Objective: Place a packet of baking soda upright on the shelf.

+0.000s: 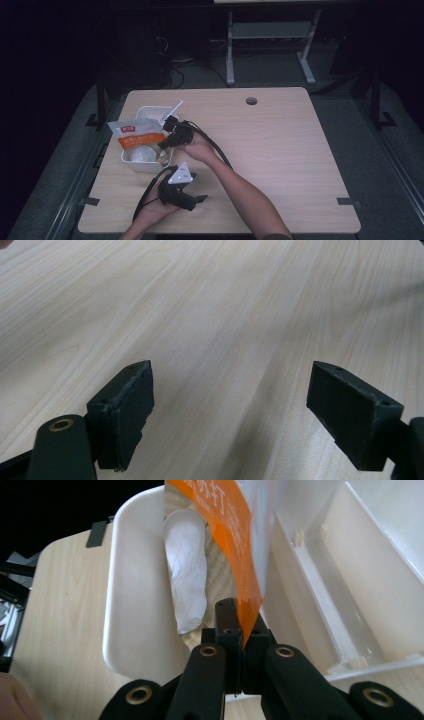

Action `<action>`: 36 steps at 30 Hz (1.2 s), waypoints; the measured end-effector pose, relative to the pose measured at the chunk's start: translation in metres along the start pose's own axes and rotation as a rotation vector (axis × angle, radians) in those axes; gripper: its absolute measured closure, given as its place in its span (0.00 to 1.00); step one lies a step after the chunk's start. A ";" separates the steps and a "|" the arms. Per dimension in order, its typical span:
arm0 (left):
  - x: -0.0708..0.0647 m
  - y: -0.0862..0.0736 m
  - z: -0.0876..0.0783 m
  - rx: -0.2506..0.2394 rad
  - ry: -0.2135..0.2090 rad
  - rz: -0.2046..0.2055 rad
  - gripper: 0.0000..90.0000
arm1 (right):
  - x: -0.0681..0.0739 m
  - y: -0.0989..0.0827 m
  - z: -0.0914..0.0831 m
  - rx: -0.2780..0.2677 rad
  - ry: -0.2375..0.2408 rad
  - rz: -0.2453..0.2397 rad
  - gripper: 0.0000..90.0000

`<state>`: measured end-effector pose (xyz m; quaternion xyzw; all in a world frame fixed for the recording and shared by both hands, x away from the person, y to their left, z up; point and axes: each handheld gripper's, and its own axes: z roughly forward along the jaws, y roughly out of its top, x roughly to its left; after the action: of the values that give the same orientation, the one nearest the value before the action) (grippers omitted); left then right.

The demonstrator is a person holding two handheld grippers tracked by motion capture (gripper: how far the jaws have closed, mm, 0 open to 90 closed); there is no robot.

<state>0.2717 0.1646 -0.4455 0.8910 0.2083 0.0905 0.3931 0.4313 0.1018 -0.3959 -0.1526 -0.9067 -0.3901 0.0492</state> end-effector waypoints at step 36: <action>0.006 0.000 -0.002 -0.008 0.014 -0.021 0.21 | -0.010 -0.022 -0.050 -0.079 0.035 0.065 0.79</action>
<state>0.2763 0.1686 -0.4447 0.8865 0.2201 0.0936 0.3961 0.4328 0.0491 -0.3787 -0.1771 -0.8841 -0.4265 0.0717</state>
